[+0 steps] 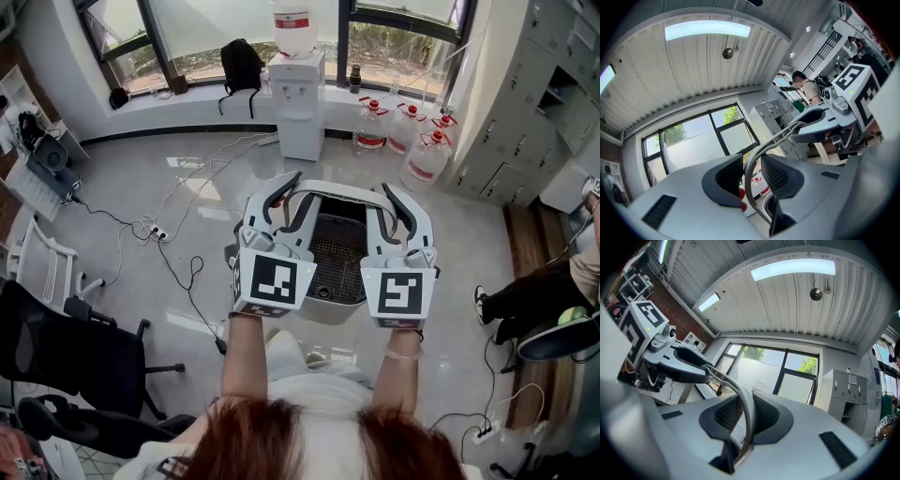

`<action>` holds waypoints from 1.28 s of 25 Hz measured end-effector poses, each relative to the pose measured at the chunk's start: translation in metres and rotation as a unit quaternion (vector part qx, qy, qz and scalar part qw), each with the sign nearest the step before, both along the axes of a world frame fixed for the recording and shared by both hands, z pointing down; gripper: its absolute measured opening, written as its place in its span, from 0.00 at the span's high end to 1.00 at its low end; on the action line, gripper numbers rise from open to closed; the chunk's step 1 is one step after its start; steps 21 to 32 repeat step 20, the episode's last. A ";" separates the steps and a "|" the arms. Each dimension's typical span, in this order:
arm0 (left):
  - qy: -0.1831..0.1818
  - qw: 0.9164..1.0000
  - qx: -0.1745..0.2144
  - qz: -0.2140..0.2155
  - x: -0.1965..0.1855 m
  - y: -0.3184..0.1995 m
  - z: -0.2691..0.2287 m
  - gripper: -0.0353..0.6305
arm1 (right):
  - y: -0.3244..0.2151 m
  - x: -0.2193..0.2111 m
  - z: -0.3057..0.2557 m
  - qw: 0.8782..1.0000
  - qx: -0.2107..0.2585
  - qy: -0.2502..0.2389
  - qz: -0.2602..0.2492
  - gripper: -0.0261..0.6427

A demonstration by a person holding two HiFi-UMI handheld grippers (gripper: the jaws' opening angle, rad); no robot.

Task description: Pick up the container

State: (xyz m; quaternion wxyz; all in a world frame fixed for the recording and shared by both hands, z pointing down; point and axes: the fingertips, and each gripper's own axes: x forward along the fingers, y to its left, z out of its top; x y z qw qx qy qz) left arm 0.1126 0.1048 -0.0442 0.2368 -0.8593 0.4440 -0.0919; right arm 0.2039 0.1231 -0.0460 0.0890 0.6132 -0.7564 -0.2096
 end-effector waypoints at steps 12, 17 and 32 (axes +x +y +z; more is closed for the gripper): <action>-0.001 1.000 0.000 -0.006 -0.002 -0.005 -0.001 0.76 | -0.006 -0.002 0.000 1.000 0.002 0.004 -0.007 0.85; -0.001 1.000 -0.001 -0.008 -0.003 -0.007 0.000 0.76 | -0.010 -0.002 0.000 1.000 0.004 0.009 -0.009 0.85; -0.001 1.000 -0.006 -0.008 -0.003 -0.010 0.003 0.76 | -0.012 -0.002 0.001 1.000 0.005 0.012 -0.009 0.85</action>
